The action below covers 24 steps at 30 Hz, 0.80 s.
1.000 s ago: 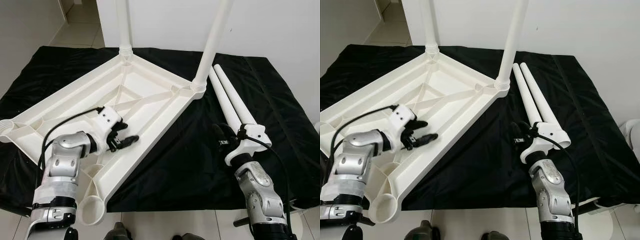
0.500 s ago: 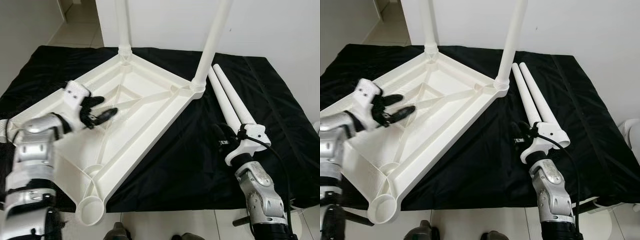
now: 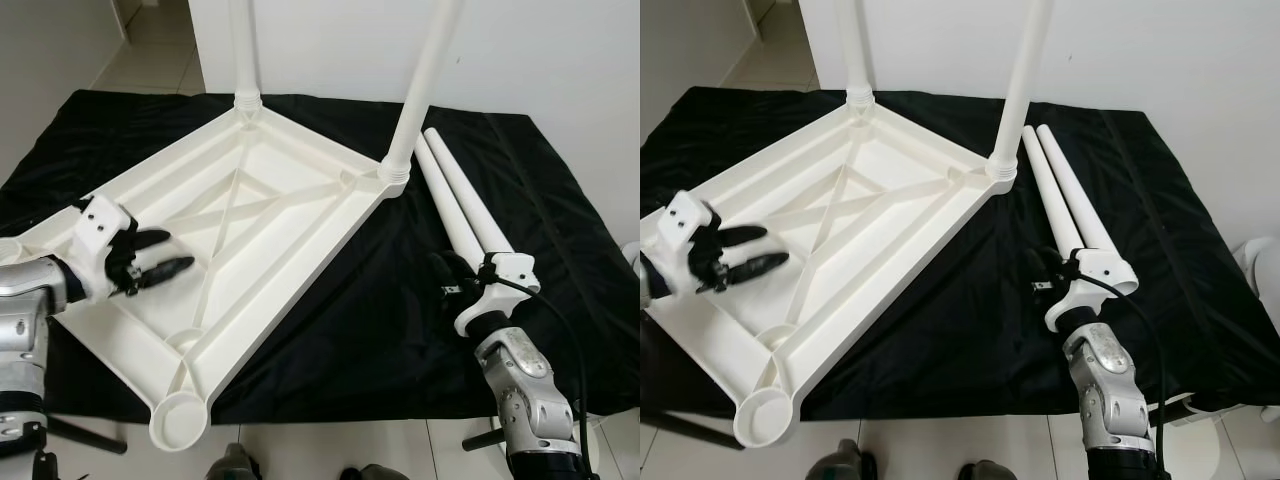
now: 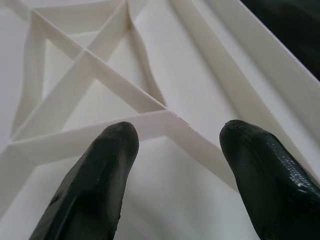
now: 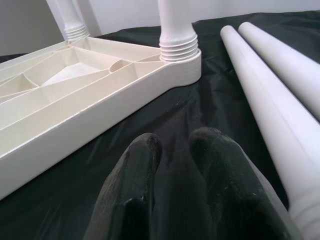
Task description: Building children table
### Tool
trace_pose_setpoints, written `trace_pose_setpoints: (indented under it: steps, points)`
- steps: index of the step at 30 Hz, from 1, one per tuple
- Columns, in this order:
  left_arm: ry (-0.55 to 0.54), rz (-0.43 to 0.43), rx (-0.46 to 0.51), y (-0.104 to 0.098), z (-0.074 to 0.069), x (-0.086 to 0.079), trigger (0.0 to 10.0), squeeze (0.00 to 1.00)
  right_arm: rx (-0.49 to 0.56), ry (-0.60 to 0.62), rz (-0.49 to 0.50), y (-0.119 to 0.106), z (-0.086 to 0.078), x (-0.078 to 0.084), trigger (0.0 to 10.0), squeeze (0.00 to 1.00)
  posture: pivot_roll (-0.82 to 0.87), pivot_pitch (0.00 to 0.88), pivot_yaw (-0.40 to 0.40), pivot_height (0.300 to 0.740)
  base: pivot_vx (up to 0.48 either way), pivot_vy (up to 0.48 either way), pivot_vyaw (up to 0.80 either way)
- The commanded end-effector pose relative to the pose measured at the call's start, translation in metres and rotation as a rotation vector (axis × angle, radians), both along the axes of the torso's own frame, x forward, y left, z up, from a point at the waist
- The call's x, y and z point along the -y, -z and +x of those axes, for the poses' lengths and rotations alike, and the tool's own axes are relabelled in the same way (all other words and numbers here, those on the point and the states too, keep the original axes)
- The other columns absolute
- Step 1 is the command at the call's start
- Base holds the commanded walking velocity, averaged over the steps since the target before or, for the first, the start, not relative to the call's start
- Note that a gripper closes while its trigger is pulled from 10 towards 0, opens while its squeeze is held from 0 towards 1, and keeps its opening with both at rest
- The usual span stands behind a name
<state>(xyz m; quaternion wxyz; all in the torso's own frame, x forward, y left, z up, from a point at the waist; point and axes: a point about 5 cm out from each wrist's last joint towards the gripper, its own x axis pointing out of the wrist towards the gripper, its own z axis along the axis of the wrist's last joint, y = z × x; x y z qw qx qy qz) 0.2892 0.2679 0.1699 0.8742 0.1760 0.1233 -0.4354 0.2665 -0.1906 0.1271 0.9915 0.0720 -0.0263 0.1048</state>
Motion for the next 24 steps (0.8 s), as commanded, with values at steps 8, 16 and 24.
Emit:
trace_pose_setpoints:
  steps: [8, 16, 24]
  points:
    - [0.02, 0.006, -0.118, -0.006, -0.021, -0.023, 10.0, 0.0, -0.009, -0.02, -0.014, 0.001, 0.001, 0.002, 10.0, 0.0, 0.12, 0.06, -0.065, 0.74, 0.0, 0.0, 0.0]
    - [0.049, 0.059, -0.14, -0.003, -0.029, -0.022, 10.0, 0.0, -0.011, -0.032, -0.015, 0.001, 0.002, -0.001, 10.0, 0.0, 0.13, 0.059, -0.07, 0.74, 0.0, 0.0, 0.0]
    - [0.12, 0.103, -0.156, 0.016, -0.029, 0.01, 10.0, 0.0, -0.003, -0.032, -0.016, -0.001, 0.003, 0.0, 10.0, 0.0, 0.12, 0.056, -0.062, 0.74, 0.0, 0.0, 0.0]
